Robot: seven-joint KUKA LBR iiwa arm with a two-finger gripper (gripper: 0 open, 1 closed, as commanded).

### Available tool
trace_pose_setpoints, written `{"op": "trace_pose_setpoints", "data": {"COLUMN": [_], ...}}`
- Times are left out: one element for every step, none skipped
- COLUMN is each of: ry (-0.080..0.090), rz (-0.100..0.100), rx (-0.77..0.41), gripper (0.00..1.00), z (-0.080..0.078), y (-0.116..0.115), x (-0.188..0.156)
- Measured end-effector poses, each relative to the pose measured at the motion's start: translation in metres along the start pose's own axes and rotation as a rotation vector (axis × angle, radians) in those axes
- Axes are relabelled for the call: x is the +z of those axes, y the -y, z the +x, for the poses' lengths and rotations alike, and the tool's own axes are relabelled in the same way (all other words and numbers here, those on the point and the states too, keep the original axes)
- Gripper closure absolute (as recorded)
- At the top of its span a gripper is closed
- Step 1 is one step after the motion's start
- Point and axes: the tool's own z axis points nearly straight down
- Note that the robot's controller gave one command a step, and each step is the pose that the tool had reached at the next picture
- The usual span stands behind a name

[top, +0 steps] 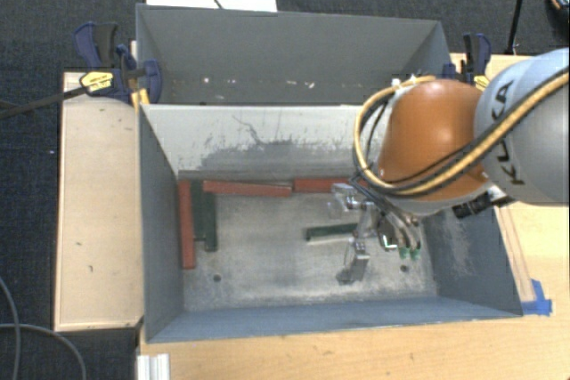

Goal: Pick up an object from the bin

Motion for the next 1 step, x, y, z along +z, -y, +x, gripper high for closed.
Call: {"op": "trace_pose_setpoints", "data": {"ry": [-0.006], "rz": [0.002], "rx": [0.139], "gripper": [0.00], "z": [-0.0453], "y": [0.0390], "x": [0.1137]}}
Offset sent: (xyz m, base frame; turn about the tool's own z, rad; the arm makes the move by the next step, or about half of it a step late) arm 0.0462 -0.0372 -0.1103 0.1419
